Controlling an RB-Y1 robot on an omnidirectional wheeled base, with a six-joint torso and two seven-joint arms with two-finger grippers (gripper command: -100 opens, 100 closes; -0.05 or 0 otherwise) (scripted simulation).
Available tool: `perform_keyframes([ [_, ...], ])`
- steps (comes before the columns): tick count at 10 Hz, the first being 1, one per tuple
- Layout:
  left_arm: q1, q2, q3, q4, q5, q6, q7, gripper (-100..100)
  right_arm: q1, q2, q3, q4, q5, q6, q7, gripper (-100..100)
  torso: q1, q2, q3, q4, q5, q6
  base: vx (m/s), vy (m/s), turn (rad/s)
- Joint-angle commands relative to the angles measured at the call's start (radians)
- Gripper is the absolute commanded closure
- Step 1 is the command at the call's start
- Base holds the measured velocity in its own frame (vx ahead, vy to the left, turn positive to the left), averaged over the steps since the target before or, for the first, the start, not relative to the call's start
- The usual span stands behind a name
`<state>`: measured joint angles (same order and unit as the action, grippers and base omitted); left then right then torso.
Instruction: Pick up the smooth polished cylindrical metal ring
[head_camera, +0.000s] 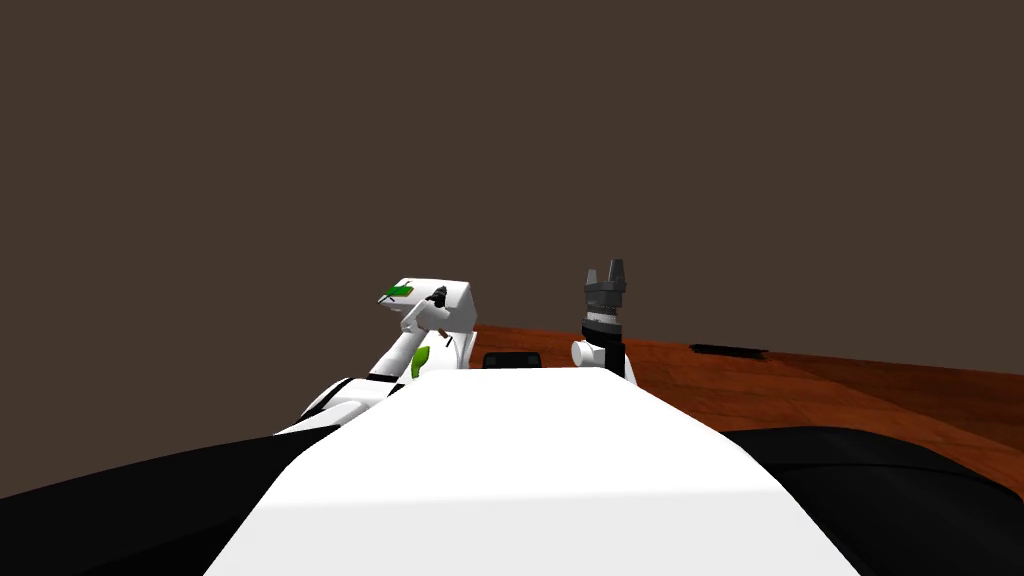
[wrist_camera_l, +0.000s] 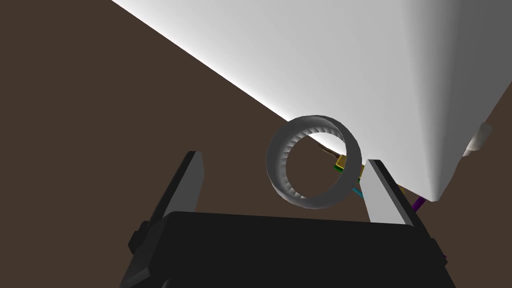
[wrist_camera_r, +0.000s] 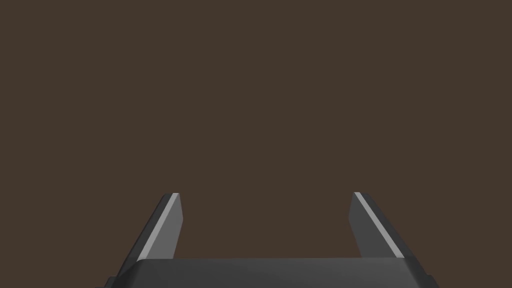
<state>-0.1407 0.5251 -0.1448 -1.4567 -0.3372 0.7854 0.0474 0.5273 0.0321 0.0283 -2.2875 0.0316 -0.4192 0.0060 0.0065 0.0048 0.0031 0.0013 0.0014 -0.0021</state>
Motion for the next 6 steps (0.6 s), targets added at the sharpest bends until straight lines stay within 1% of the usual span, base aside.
perform_keyframes([
  [1, -0.044, -0.044, 0.017, 0.050, -0.030, 0.022, -0.001, -100, 0.000, 0.000, 0.000, 0.000, 0.000, 0.000, 0.000, 0, 0.000, 0.000, 0.000, 0.000, 0.000, 0.000, -0.113, 0.081, -0.220],
  [2, -0.077, -0.075, 0.031, 0.080, -0.054, 0.043, -0.003, -100, 0.000, 0.000, 0.000, 0.000, 0.000, 0.000, 0.000, 0, 0.001, 0.001, 0.000, 0.000, 0.000, 0.001, -0.207, 0.098, -0.338],
  [3, -0.083, -0.081, 0.031, 0.100, -0.054, 0.043, -0.003, -100, 0.000, 0.000, 0.000, 0.000, 0.000, 0.000, 0.000, 0, 0.001, 0.005, 0.002, 0.000, 0.001, 0.001, -0.153, 0.078, -0.142],
  [4, -0.077, -0.072, 0.029, 0.085, -0.052, 0.039, -0.002, -100, 0.000, 0.000, 0.000, 0.000, 0.000, 0.000, 0.000, 0, 0.000, 0.004, 0.001, -0.001, 0.002, 0.000, -0.048, 0.027, -0.014],
  [5, -0.078, -0.074, 0.030, 0.087, -0.053, 0.040, -0.002, 100, 0.000, 0.000, 0.000, 0.000, 0.000, 0.000, 0.000, 0, -0.001, -0.001, -0.002, -0.002, 0.002, 0.000, -0.012, 0.006, 0.002],
  [6, -0.078, -0.074, 0.030, 0.087, -0.053, 0.040, -0.002, 100, 0.000, 0.000, 0.000, 0.000, 0.000, 0.000, 0.000, 0, -0.003, -0.005, -0.004, -0.003, 0.001, 0.000, 0.000, 0.000, 0.000],
])
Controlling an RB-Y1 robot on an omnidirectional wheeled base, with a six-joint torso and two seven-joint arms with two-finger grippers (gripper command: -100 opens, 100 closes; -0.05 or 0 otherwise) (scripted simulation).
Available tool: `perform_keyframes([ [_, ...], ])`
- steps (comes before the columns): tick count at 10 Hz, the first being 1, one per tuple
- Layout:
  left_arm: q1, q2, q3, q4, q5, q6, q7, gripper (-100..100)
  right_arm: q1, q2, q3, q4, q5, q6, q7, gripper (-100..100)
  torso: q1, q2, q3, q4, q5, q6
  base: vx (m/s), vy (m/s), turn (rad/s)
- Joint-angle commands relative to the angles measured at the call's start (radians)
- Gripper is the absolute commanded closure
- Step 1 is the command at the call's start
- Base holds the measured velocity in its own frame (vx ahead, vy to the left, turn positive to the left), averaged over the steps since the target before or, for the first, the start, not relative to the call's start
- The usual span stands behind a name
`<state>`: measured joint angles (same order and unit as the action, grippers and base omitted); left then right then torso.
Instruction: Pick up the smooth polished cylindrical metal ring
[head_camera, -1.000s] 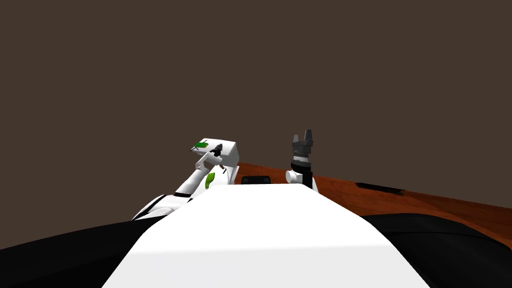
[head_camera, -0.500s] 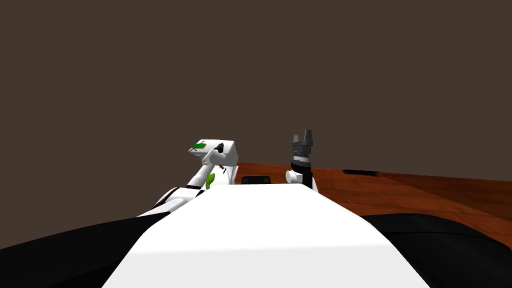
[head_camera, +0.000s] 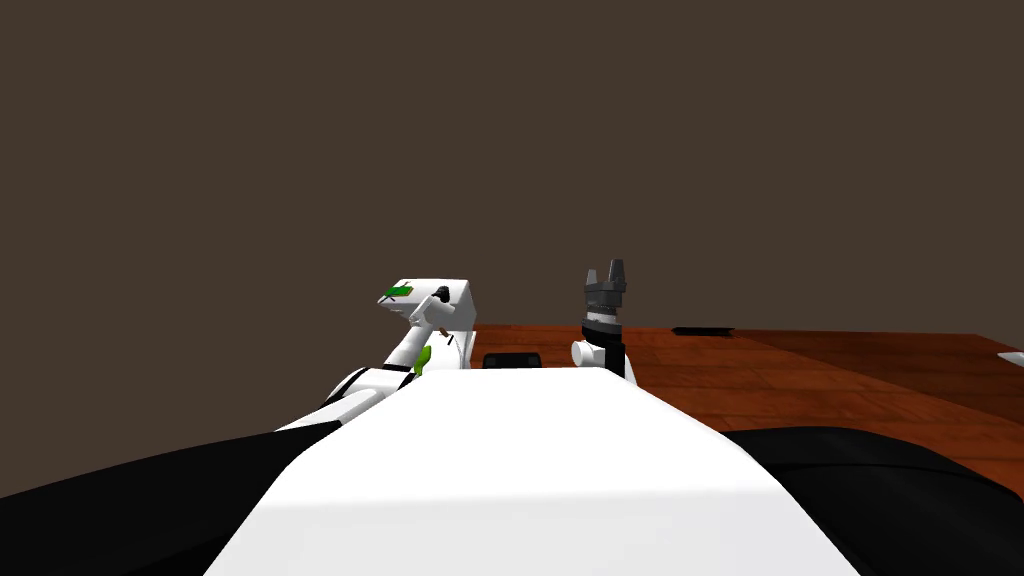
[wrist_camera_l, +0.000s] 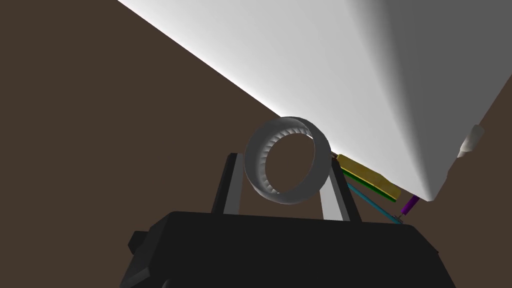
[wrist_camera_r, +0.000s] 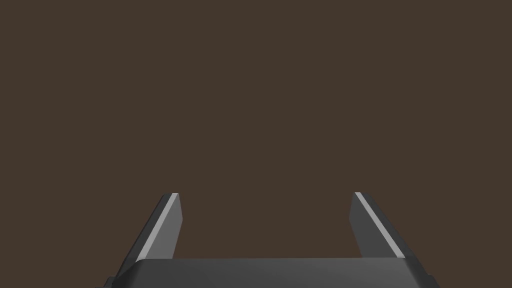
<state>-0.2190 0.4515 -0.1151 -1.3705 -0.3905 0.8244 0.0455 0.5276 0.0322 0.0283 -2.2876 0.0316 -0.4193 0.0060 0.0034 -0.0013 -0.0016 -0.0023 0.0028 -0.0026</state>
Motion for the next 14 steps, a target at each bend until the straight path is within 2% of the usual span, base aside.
perform_keyframes([
  [1, 0.000, 0.000, 0.000, 0.000, 0.000, 0.000, 0.000, 100, 0.000, 0.000, 0.000, 0.000, 0.000, 0.000, 0.000, 0, 0.000, 0.000, 0.000, 0.000, 0.000, 0.000, 0.000, 0.000, 0.000],
  [3, 0.000, 0.000, 0.000, 0.000, 0.000, 0.000, 0.000, 100, 0.000, 0.000, 0.000, 0.000, 0.000, 0.000, 0.000, 0, 0.000, -0.001, 0.000, 0.000, 0.000, 0.000, 0.000, 0.000, 0.000],
  [4, 0.000, 0.000, 0.000, 0.000, 0.000, 0.000, 0.000, 0, 0.000, 0.000, 0.000, 0.000, 0.000, 0.000, 0.000, 0, 0.000, -0.001, -0.001, 0.000, 0.000, 0.000, 0.000, 0.000, 0.000],
  [5, 0.034, 0.030, -0.013, -0.030, 0.024, -0.017, 0.001, 100, 0.000, 0.000, 0.000, 0.000, 0.000, 0.000, 0.000, 0, 0.000, -0.001, -0.001, 0.000, 0.000, 0.000, 0.098, -0.059, 0.240],
  [6, 0.068, 0.066, -0.027, -0.066, 0.048, -0.038, 0.003, 100, 0.000, 0.000, 0.000, 0.000, 0.000, 0.000, 0.000, 0, -0.002, -0.005, -0.003, -0.001, -0.001, -0.003, 0.236, -0.140, 0.394],
  [7, 0.073, 0.068, -0.027, -0.074, 0.048, -0.038, 0.003, 100, 0.001, 0.000, 0.000, 0.000, 0.000, 0.000, 0.000, 0, -0.007, -0.012, -0.007, -0.002, -0.002, -0.002, 0.173, -0.103, 0.215],
  [9, 0.144, 0.136, -0.056, -0.145, 0.097, -0.080, 0.006, 100, 0.001, 0.000, 0.000, 0.000, 0.000, 0.000, 0.000, 0, -0.005, -0.012, -0.007, -0.002, -0.001, -0.001, 0.173, -0.097, 0.289],
  [10, 0.150, 0.143, -0.056, -0.161, 0.097, -0.080, 0.006, 100, 0.001, 0.000, 0.000, 0.000, 0.000, 0.000, 0.000, 0, -0.005, -0.013, -0.007, -0.003, -0.001, -0.002, 0.123, -0.084, 0.148],
  [12, 0.219, 0.212, -0.085, -0.230, 0.145, -0.122, 0.009, 100, 0.000, 0.000, 0.000, 0.000, 0.000, 0.000, 0.000, 0, -0.004, -0.011, -0.006, -0.002, -0.001, 0.000, 0.155, -0.094, 0.262],
  [13, 0.228, 0.218, -0.085, -0.249, 0.145, -0.122, 0.009, 100, 0.001, 0.000, 0.000, 0.000, 0.000, 0.000, 0.000, 0, -0.005, -0.012, -0.007, -0.003, -0.001, -0.002, 0.127, -0.097, 0.179],
  [14, 0.267, 0.255, -0.099, -0.285, 0.170, -0.144, 0.011, 100, 0.000, 0.000, 0.000, 0.000, 0.000, 0.000, 0.000, 0, -0.005, -0.011, -0.006, -0.002, -0.001, 0.001, 0.099, -0.100, 0.191],
])
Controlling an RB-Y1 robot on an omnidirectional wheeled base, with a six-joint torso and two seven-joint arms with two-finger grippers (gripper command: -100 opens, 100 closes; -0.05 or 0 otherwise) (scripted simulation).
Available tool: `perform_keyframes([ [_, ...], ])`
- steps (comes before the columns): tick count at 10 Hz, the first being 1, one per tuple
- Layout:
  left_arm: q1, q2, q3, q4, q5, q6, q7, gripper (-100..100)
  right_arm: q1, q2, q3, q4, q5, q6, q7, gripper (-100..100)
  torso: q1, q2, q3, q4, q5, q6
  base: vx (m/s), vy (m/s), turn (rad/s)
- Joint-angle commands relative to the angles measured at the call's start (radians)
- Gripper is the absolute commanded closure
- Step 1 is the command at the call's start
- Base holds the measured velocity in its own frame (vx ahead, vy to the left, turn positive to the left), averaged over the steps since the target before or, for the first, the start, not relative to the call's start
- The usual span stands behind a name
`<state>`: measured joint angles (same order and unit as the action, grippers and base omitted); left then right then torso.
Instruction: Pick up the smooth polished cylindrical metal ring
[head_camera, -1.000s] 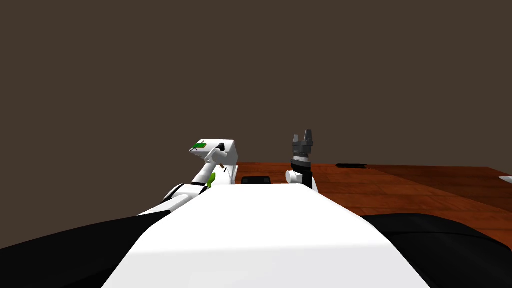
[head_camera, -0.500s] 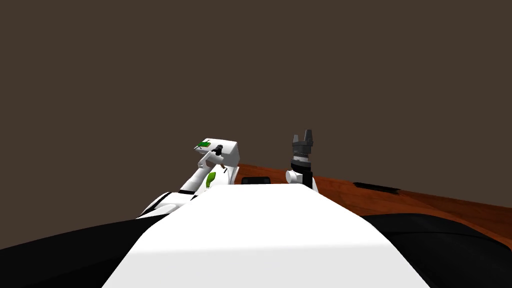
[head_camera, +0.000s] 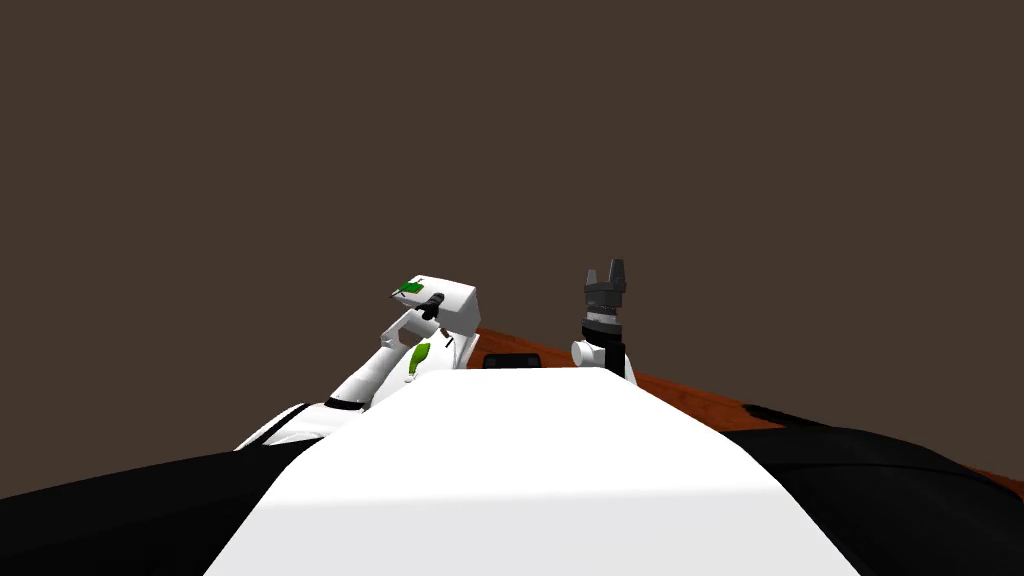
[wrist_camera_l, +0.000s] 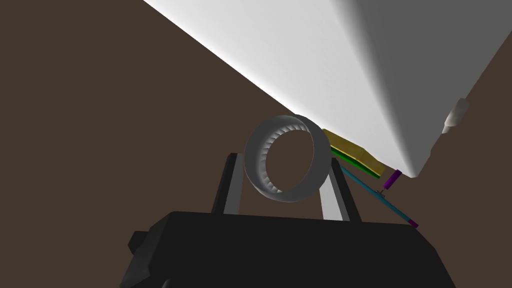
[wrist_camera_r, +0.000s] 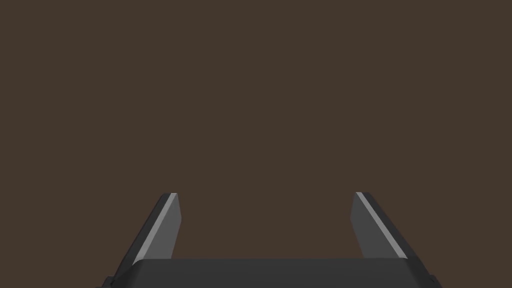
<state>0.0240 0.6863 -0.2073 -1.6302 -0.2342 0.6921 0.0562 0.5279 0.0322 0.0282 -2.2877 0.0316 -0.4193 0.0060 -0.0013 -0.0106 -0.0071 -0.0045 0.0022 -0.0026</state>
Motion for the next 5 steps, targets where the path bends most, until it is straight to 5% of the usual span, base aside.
perform_keyframes([
  [1, 0.024, 0.020, -0.007, -0.033, 0.013, -0.011, 0.001, 100, 0.000, 0.000, 0.000, 0.000, 0.000, 0.000, 0.000, 0, 0.000, 0.000, 0.000, 0.000, 0.000, 0.000, 0.085, -0.086, 0.136],
  [5, 0.138, 0.131, -0.051, -0.152, 0.086, -0.075, 0.006, 100, 0.000, 0.000, 0.000, 0.000, 0.000, 0.000, 0.000, 0, 0.000, 0.001, 0.001, 0.000, 0.000, 0.000, 0.102, -0.103, 0.245],
])
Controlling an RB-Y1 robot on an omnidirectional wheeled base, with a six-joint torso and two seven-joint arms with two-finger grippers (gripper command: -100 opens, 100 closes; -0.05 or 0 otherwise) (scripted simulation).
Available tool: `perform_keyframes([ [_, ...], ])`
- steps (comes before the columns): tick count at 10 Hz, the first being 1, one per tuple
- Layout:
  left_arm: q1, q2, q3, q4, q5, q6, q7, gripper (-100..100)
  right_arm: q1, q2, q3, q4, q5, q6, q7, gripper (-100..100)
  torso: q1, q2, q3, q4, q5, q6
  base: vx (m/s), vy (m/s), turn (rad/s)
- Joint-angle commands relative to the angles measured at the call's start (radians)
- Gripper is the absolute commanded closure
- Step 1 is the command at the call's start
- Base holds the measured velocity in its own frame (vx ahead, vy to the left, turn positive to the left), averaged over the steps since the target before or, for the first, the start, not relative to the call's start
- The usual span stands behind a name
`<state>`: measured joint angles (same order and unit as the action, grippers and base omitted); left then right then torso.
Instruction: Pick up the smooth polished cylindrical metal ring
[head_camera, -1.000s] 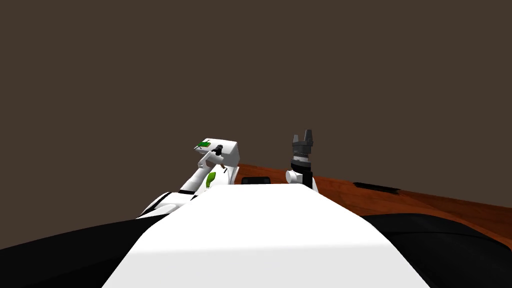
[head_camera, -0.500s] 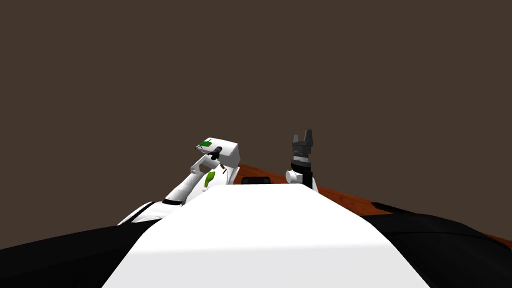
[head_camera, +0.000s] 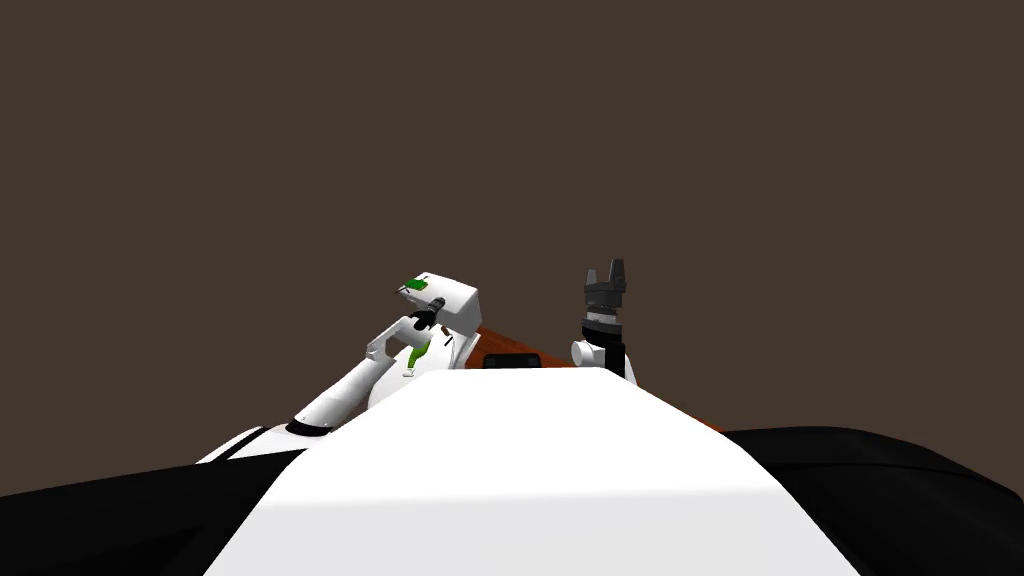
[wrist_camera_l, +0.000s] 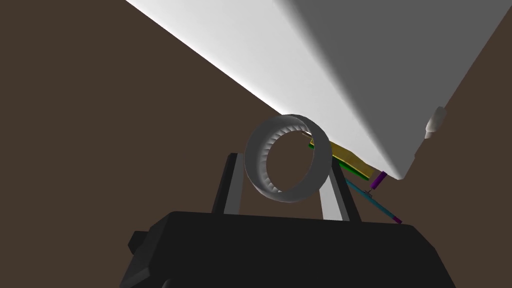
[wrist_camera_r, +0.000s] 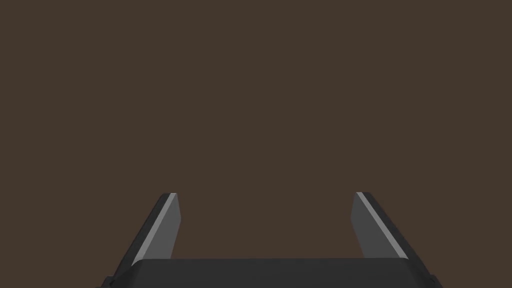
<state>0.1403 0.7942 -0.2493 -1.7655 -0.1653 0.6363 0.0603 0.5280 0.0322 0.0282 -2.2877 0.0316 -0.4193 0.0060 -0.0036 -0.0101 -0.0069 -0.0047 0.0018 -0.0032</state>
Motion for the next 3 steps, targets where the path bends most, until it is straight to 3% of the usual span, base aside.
perform_keyframes([
  [1, 0.023, 0.025, -0.009, -0.029, 0.017, -0.019, 0.002, 100, 0.000, 0.000, 0.000, 0.000, 0.000, 0.000, 0.000, 0, 0.000, 0.000, 0.000, 0.000, 0.000, 0.000, 0.098, -0.117, 0.154],
  [2, 0.019, 0.017, -0.006, -0.016, 0.011, -0.014, 0.001, 100, 0.000, 0.000, 0.000, 0.000, 0.000, 0.000, 0.000, 0, 0.001, 0.000, 0.000, 0.000, 0.000, 0.003, 0.035, -0.042, 0.005],
  [3, 0.021, 0.018, -0.007, -0.018, 0.012, -0.017, 0.002, 0, 0.000, 0.000, 0.000, 0.000, 0.000, 0.000, 0.000, 0, 0.005, 0.002, 0.001, 0.001, 0.001, 0.003, 0.007, -0.011, -0.003],
])
